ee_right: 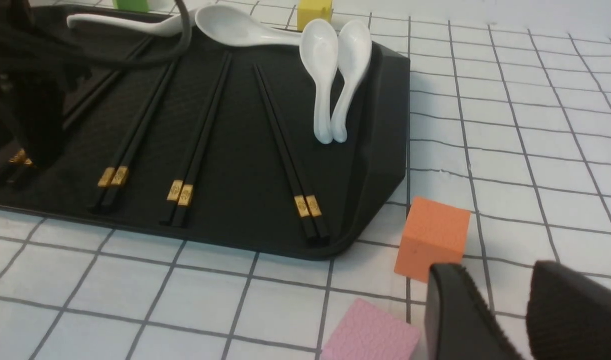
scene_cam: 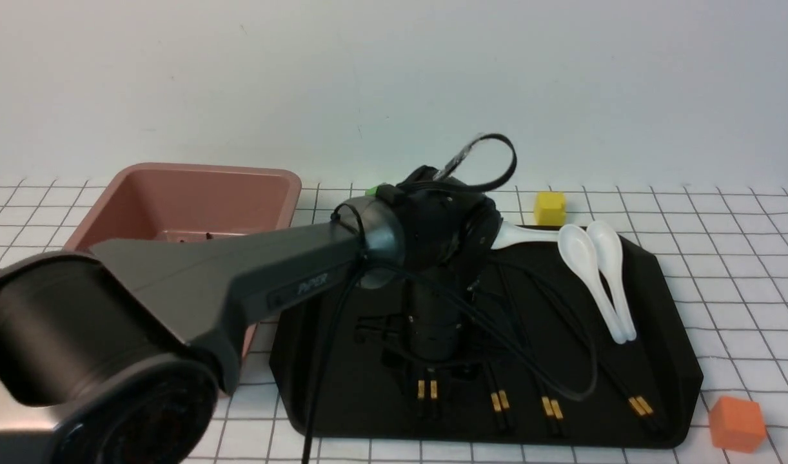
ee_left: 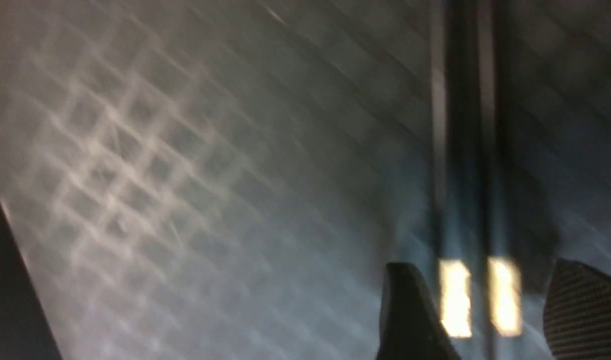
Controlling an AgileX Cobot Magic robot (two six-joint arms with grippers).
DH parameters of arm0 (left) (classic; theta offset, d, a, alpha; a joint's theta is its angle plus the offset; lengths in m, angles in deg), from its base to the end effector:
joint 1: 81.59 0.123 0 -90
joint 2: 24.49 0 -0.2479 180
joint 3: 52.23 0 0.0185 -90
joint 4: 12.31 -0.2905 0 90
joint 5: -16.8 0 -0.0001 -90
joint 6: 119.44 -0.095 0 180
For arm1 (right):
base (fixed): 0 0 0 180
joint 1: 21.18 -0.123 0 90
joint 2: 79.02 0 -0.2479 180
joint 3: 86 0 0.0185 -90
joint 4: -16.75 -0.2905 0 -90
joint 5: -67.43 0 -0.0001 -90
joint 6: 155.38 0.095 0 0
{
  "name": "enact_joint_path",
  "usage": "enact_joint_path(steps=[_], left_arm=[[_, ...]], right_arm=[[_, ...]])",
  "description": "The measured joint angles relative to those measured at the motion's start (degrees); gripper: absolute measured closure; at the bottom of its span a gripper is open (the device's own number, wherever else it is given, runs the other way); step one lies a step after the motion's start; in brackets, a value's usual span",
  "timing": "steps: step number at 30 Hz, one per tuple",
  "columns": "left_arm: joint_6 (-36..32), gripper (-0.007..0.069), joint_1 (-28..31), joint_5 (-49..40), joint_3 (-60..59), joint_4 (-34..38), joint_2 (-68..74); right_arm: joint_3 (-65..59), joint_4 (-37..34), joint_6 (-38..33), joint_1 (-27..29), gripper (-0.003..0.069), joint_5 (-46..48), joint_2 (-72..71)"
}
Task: On white black tablecloth take chopsticks from black tray and put them in box.
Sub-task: 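Reach over to the black tray and grasp a pair of chopsticks with the left gripper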
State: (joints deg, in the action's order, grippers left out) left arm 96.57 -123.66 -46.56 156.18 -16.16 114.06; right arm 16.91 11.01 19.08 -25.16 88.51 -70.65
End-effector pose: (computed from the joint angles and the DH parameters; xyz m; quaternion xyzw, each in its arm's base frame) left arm 0.3569 -0.3145 0.1102 0.0661 0.9957 -0.0117 0.0634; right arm 0.1333 0.0127 0.1736 -0.0398 0.7999 0.0342 0.5978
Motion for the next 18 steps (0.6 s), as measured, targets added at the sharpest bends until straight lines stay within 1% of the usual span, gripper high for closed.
enact_joint_path(steps=[2,4,6,8,9,11,13,15,16,18], left_arm=[[0.5,0.0254,0.0,0.6,0.2,-0.5,0.6],[0.7,0.0295,0.0,0.8,0.6,-0.6,0.9],[0.9,0.0377,0.0,0.8,0.6,0.1,1.0],[1.2,0.0517,0.0,0.1,0.6,0.7,0.6],[1.3,0.0522,0.0,-0.6,0.6,0.6,0.3],[2.3,0.05,-0.1,-3.9,0.1,0.2,-1.6],[2.9,0.0497,-0.1,-5.2,-0.1,-0.9,-4.3],[3.4,0.0497,0.0,-5.9,-0.1,-3.6,-9.1],[3.6,0.0497,0.5,-6.1,-0.1,-5.9,-14.0],[3.1,0.0497,1.6,-6.2,-0.5,-6.3,-19.3]], right_arm=[[0.0,0.0,0.0,0.0,0.0419,0.0,0.0],[0.0,0.0,0.0,0.0,0.0419,0.0,0.0],[0.0,0.0,0.0,0.0,0.0419,0.0,0.0],[0.0,0.0,0.0,0.0,0.0419,0.0,0.0],[0.0,0.0,0.0,0.0,0.0419,0.0,0.0],[0.0,0.0,0.0,0.0,0.0419,0.0,0.0],[0.0,0.0,0.0,0.0,0.0419,0.0,0.0],[0.0,0.0,0.0,0.0,0.0419,0.0,0.0],[0.0,0.0,0.0,0.0,0.0419,0.0,0.0],[0.0,0.0,0.0,0.0,0.0419,0.0,0.0]])
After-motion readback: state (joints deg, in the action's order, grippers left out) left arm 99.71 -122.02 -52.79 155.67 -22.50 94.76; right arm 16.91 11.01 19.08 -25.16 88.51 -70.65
